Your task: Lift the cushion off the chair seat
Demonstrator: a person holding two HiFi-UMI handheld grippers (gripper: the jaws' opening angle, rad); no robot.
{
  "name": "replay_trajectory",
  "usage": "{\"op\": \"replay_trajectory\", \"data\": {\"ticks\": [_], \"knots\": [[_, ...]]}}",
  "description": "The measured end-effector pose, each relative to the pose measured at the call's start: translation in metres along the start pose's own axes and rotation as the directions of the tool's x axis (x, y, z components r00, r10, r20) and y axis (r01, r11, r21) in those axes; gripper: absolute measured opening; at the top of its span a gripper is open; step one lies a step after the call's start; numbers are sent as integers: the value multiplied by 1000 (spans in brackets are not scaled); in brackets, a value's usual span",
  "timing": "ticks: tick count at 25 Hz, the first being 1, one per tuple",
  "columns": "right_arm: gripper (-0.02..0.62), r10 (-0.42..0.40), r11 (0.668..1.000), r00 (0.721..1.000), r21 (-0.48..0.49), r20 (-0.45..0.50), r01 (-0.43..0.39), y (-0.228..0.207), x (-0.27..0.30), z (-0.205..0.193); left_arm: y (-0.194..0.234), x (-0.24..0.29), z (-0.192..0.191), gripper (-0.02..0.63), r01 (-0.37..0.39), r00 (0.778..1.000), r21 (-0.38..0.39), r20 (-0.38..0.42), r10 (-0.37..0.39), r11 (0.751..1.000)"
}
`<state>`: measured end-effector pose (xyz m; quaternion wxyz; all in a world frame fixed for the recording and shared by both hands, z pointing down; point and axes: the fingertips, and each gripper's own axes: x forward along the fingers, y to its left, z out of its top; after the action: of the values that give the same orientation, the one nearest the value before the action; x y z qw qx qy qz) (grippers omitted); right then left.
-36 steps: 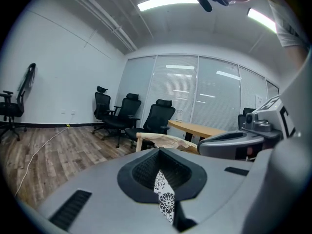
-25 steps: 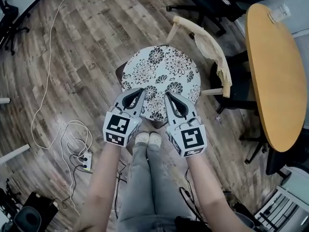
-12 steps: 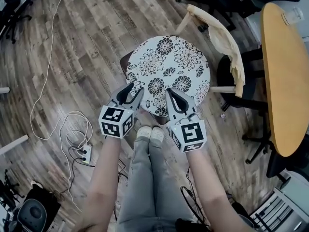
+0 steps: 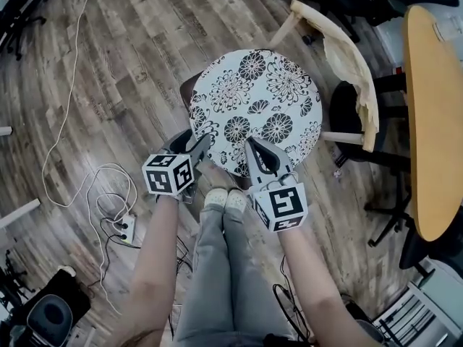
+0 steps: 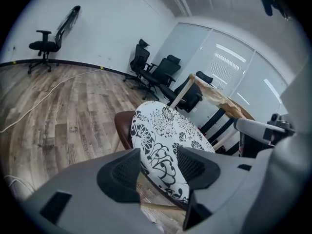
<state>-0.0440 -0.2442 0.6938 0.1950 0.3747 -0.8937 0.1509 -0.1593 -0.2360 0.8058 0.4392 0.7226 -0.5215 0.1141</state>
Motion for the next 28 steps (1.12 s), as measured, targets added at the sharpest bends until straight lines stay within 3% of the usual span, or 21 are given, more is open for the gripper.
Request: {"op": "replay_trajectory", "data": {"ticks": [3, 6, 7, 11, 14, 28], "knots": [[25, 7, 1000, 1000, 1, -9, -7, 1, 1, -3, 7, 11, -20, 275, 7, 999, -91, -44, -11, 996], [25, 13, 1000, 1000, 2, -17, -13, 2, 2, -6, 10, 18, -31, 273, 11, 997, -173, -69, -23, 985], [25, 15, 1000, 1000, 3, -20, -15, 3, 2, -8, 11, 20, -33, 261, 12, 997, -197, -66, -26, 980], [25, 18, 1000, 999, 6, -28, -18, 3, 1, -11, 12, 22, -34, 106, 11, 999, -269, -34, -21, 963], [25, 19, 1000, 999, 4, -30, -19, 4, -1, -10, 5, 20, -32, 46, 35, 999, -279, -16, -41, 960], [25, -9, 1000, 1000, 11, -13, 9, 2, -29, 6, -26, -1, -7, 20, 90, 996, -246, 33, -84, 965]]}}
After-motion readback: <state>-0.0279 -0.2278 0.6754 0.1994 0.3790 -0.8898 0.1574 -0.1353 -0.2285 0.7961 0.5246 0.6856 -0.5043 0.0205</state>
